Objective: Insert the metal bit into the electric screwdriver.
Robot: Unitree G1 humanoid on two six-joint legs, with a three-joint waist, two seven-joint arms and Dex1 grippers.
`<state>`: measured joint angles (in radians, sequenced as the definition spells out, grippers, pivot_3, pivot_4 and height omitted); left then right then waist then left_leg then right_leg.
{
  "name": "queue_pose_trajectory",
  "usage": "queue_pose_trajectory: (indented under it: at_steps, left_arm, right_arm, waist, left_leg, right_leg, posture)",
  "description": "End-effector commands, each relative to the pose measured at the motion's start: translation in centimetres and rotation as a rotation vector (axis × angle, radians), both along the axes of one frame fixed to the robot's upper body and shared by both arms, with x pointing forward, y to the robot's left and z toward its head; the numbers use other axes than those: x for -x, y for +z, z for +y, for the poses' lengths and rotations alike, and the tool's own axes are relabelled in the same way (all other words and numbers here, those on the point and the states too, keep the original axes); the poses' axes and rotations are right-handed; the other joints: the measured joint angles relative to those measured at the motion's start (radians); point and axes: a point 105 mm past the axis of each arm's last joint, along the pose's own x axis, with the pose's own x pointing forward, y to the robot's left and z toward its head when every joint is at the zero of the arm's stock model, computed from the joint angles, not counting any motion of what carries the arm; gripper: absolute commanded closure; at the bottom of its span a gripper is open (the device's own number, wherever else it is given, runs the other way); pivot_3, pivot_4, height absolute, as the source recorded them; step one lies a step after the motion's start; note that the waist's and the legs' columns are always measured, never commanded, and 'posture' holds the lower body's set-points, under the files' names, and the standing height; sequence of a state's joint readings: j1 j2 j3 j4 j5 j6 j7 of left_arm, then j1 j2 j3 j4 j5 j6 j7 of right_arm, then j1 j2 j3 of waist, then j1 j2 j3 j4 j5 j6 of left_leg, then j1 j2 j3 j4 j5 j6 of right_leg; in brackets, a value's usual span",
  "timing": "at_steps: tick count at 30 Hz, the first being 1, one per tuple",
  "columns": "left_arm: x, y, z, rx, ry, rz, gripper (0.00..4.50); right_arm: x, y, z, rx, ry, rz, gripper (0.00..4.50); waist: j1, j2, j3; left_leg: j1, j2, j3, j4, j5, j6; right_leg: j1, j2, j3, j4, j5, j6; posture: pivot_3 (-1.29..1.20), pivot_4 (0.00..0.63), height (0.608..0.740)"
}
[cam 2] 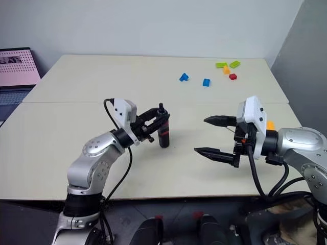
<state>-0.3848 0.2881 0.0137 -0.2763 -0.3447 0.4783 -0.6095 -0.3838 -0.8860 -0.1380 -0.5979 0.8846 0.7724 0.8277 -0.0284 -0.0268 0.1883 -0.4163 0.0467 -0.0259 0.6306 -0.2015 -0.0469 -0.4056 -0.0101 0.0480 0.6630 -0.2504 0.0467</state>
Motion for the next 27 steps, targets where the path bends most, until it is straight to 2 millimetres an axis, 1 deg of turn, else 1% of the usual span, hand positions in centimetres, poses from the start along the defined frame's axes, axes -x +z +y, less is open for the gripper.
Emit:
queue_pose_trajectory:
  at_steps: [1, 4, 5, 6, 8, 9, 10, 12, 13, 15, 16, 20, 24, 27]
  left_arm:
    - [0.7, 0.2, -0.3, 0.007, 0.000, -0.028, 2.88]
    - [1.1, -0.4, -0.3, 0.006, 0.005, -0.016, 2.88]
    - [1.4, -0.8, -0.3, 0.004, 0.002, -0.011, 2.88]
    - [1.5, -1.0, -0.2, 0.005, 0.005, -0.006, 2.88]
    - [1.6, -1.3, -0.1, 0.005, 0.011, -0.002, 2.88]
    - [1.6, -1.4, -0.1, 0.009, 0.018, -0.001, 2.88]
    - [1.7, -1.4, -0.1, 0.013, 0.022, -0.001, 2.88]
    - [1.8, -1.4, -0.2, 0.016, 0.024, -0.003, 2.88]
    - [1.9, -1.5, -0.3, 0.016, 0.025, -0.006, 2.88]
    - [2.0, -1.5, -0.4, 0.017, 0.025, -0.009, 2.88]
    - [2.1, -1.6, -0.5, 0.015, 0.024, -0.012, 2.88]
    - [2.3, -1.9, -1.0, 0.018, 0.027, -0.027, 2.88]
    - [2.4, -2.0, -1.2, 0.020, 0.032, -0.037, 2.88]
    - [2.5, -2.0, -1.3, 0.021, 0.037, -0.048, 2.88]
  right_arm:
    - [0.0, 0.6, -0.1, 0.012, 0.000, -0.035, 0.00]
    - [-0.7, 0.3, -0.6, 0.038, -0.033, -0.036, 0.00]
    - [-1.5, 0.0, -1.0, 0.059, -0.077, -0.037, 0.00]
    - [-2.6, -0.2, -1.7, 0.079, -0.136, -0.033, 0.00]
    - [-5.2, -1.2, -3.4, 0.181, -0.281, -0.024, 0.00]
    - [-6.3, -1.7, -4.2, 0.219, -0.339, -0.003, 0.00]
    - [-7.3, -2.0, -4.8, 0.241, -0.387, 0.022, 0.00]
    - [-9.1, -2.5, -5.7, 0.254, -0.456, 0.089, 0.00]
    - [-10.4, -2.9, -6.4, 0.262, -0.510, 0.125, 0.00]
    - [-11.9, -3.4, -7.0, 0.278, -0.565, 0.164, 0.00]
    - [-12.6, -3.9, -7.4, 0.286, -0.581, 0.209, 0.00]
    - [-14.8, -6.7, -8.8, 0.392, -0.601, 0.368, 0.00]
    - [-16.1, -8.5, -9.6, 0.503, -0.600, 0.405, 0.00]
    - [-16.4, -9.7, -10.2, 0.570, -0.589, 0.440, 0.00]
  waist:
    - [0.000, 0.000, 0.000]
    - [0.000, 0.000, 0.000]
    - [0.000, 0.000, 0.000]
    - [0.000, 0.000, 0.000]
    - [0.000, 0.000, -0.001]
    - [-0.001, 0.001, -0.001]
    - [-0.001, 0.001, -0.001]
    - [-0.001, 0.001, -0.001]
    - [-0.002, 0.001, -0.001]
    - [-0.004, 0.002, -0.002]
    - [-0.002, 0.002, -0.002]
    - [-0.001, 0.003, -0.002]
    - [0.001, 0.003, -0.002]
    - [0.000, 0.003, -0.002]
  left_leg:
    - [0.000, 0.000, 0.000, 0.000, 0.000, 0.000]
    - [0.000, 0.000, 0.000, 0.000, 0.000, 0.000]
    - [0.000, 0.000, 0.000, 0.000, 0.000, 0.000]
    - [0.000, 0.000, 0.000, 0.000, 0.000, 0.000]
    - [0.001, 0.000, 0.001, 0.000, 0.000, 0.000]
    - [0.001, 0.000, 0.001, 0.000, 0.000, 0.000]
    - [0.001, 0.000, 0.001, 0.000, 0.000, 0.000]
    - [0.002, 0.000, 0.002, 0.001, 0.000, 0.000]
    - [0.002, 0.000, 0.002, 0.001, 0.000, 0.000]
    - [0.002, 0.000, 0.002, 0.000, 0.000, 0.000]
    - [0.002, 0.000, 0.002, 0.000, 0.000, 0.000]
    - [0.001, -0.001, 0.002, -0.001, 0.000, 0.000]
    - [0.000, -0.001, 0.002, -0.001, 0.000, 0.000]
    - [0.000, -0.001, 0.002, -0.001, 0.000, 0.000]
  right_leg:
    - [0.000, 0.000, 0.000, 0.000, 0.000, 0.000]
    - [0.000, 0.000, 0.000, 0.000, 0.000, 0.000]
    - [0.000, 0.000, 0.000, 0.000, 0.000, 0.000]
    - [0.000, 0.000, 0.000, 0.000, 0.000, 0.000]
    - [0.000, 0.000, 0.000, 0.000, -0.001, -0.001]
    - [0.000, 0.000, 0.001, 0.000, -0.003, -0.005]
    - [0.000, 0.000, 0.001, 0.000, -0.003, -0.006]
    - [0.000, -0.001, 0.002, 0.000, -0.002, -0.007]
    - [0.000, -0.001, 0.002, 0.000, -0.002, -0.007]
    - [0.000, 0.000, 0.002, 0.000, -0.002, -0.007]
    - [0.000, 0.000, 0.002, 0.000, -0.002, -0.007]
    - [0.000, 0.000, 0.002, -0.001, 0.000, -0.005]
    - [0.000, 0.000, 0.002, -0.003, 0.001, -0.003]
    - [0.000, 0.000, 0.002, -0.003, 0.001, -0.002]
  posture:
    - [0.00, 0.150, 0.740]
    - [0.00, 0.150, 0.740]
    - [0.00, 0.150, 0.740]
    - [0.00, 0.150, 0.740]
    - [0.00, 0.150, 0.740]
    - [0.00, 0.150, 0.740]
    - [0.00, 0.150, 0.740]
    - [0.00, 0.150, 0.740]
    - [0.00, 0.150, 0.740]
    - [0.00, 0.150, 0.740]
    - [0.00, 0.150, 0.740]
    - [0.00, 0.150, 0.740]
    - [0.00, 0.150, 0.740]
    - [0.00, 0.150, 0.740]
